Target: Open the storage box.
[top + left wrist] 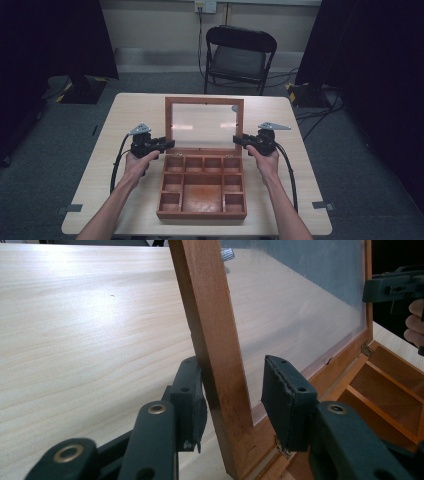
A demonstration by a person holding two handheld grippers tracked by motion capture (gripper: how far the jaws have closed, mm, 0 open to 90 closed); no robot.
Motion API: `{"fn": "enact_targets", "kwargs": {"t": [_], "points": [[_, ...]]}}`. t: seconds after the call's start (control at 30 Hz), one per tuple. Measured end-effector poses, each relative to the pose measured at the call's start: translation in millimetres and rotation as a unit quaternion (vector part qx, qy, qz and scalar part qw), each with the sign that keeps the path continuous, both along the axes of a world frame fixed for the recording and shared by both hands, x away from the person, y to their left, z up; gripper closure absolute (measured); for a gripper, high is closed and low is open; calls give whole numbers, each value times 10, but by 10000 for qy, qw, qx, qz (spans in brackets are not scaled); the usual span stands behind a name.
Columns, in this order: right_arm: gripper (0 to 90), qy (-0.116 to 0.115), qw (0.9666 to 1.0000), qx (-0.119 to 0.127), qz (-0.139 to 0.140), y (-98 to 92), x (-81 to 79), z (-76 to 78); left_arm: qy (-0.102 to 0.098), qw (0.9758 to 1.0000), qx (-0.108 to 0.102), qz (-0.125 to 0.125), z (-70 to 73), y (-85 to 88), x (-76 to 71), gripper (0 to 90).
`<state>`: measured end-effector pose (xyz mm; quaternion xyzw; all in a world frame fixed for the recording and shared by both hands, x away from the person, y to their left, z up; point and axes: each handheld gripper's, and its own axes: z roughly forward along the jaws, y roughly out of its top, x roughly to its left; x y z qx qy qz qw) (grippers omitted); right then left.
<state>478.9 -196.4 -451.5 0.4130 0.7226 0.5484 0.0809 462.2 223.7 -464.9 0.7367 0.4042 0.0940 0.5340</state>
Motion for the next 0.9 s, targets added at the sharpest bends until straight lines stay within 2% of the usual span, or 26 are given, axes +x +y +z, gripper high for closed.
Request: {"fn": "enact_targets", "kwargs": {"t": [0.37,0.5,0.63,0.9], "points": [[572,111,9999,-35,-88,28,45,-61,169,9996,-201,36,-63,-1,55,586],[551,148,9998,-60,-146,41,61,-85,214,9997,-144,45,-76,-12,65,566],[526,175,9996,-94,-193,57,72,-102,286,9994,-185,66,-93,-13,77,555],[430,246,9990,-187,-315,100,94,-156,445,9989,-93,79,-130,-27,94,502]]}}
